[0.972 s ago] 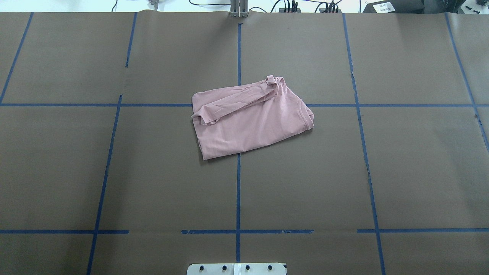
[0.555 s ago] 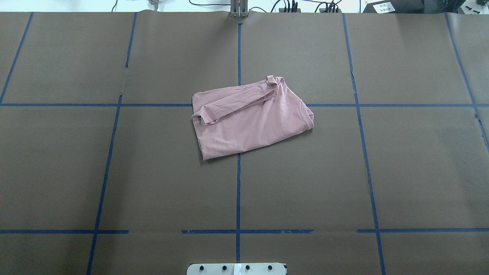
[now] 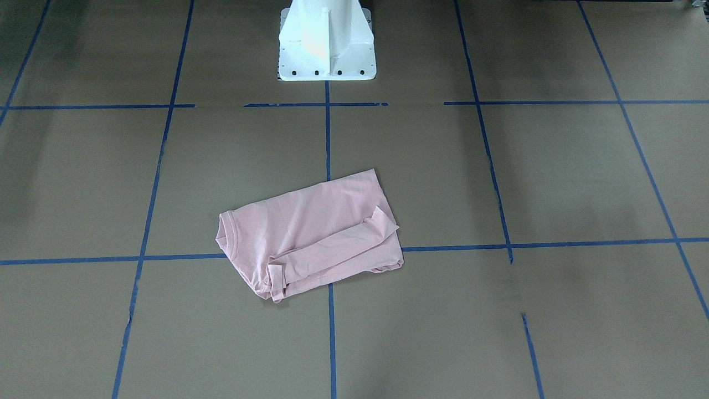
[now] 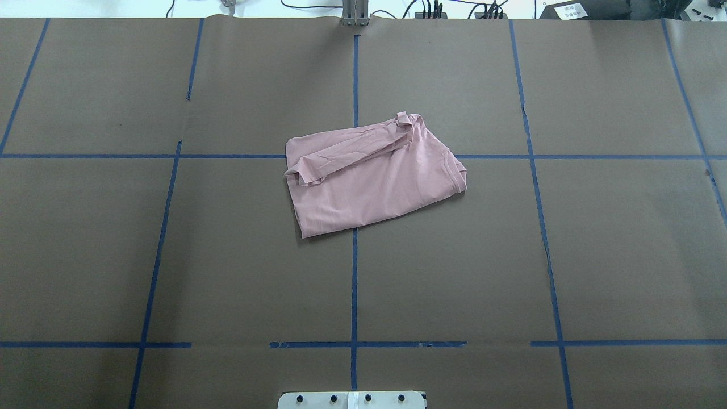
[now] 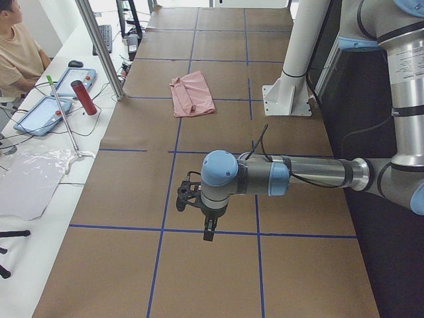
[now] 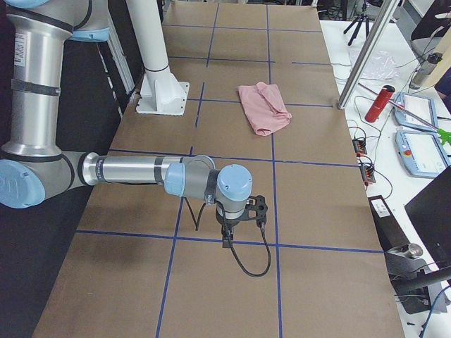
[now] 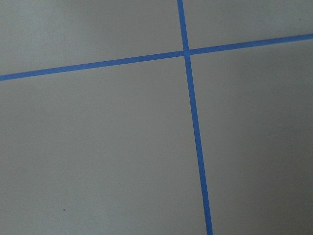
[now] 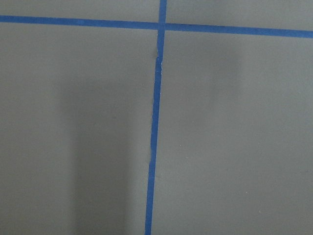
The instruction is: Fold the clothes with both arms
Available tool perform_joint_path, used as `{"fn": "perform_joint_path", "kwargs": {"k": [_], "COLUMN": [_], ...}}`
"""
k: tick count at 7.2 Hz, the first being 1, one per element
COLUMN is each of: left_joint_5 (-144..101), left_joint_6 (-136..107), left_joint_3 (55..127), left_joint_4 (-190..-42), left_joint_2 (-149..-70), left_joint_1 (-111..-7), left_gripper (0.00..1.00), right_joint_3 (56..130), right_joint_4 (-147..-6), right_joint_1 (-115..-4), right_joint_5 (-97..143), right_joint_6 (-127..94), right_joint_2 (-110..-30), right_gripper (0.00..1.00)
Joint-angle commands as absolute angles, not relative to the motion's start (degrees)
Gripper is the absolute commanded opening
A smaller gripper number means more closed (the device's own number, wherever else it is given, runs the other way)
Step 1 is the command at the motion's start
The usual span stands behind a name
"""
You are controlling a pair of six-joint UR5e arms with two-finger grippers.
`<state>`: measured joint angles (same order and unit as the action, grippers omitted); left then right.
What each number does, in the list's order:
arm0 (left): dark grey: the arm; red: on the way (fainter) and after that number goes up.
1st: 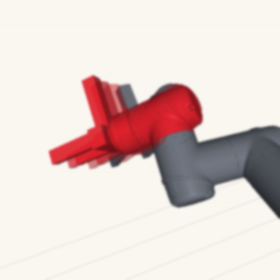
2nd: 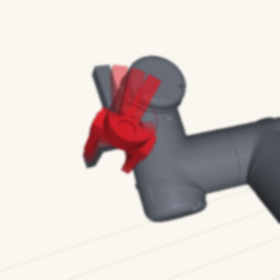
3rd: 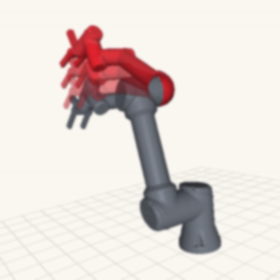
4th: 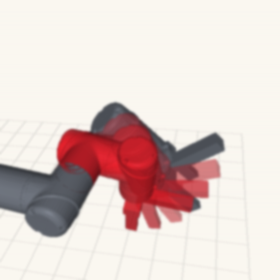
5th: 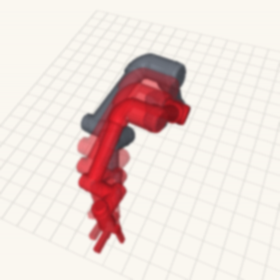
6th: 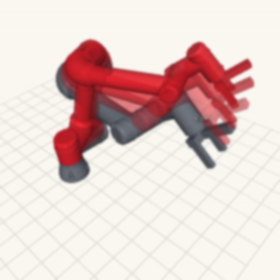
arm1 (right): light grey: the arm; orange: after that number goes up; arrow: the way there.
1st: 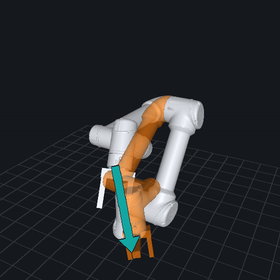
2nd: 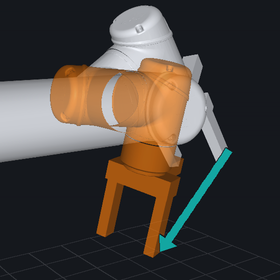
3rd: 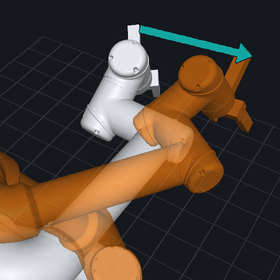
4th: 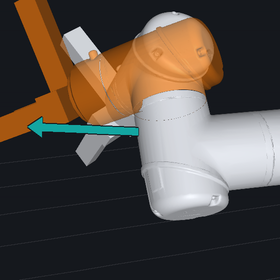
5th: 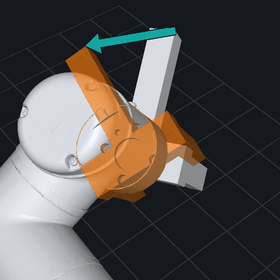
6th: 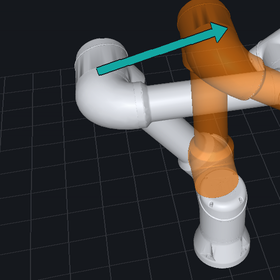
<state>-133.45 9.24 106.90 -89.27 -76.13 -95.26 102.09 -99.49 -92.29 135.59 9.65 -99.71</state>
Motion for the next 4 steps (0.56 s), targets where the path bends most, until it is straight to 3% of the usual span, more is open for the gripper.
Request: {"fn": "perform_joint_path", "kwargs": {"k": [1,4], "left_joint_5": [-133.9,-135.7], "left_joint_6": [8.9,5.1], "left_joint_3": [107.0,107.2], "left_joint_4": [-89.9,-90.2], "left_joint_2": [-76.6,-80.1], "left_joint_1": [-94.8,-88.6], "left_gripper": [1.0,1.0], "right_joint_3": [102.2,102.3], "right_joint_4": [-99.5,-99.5], "right_joint_1": [-92.3,-91.4], "right_joint_5": [136.3,136.4], "right_joint_6": [9.4,8.9], "right_joint_2": [-99.7,-99.7], "right_gripper": [1.0,1.0]}}
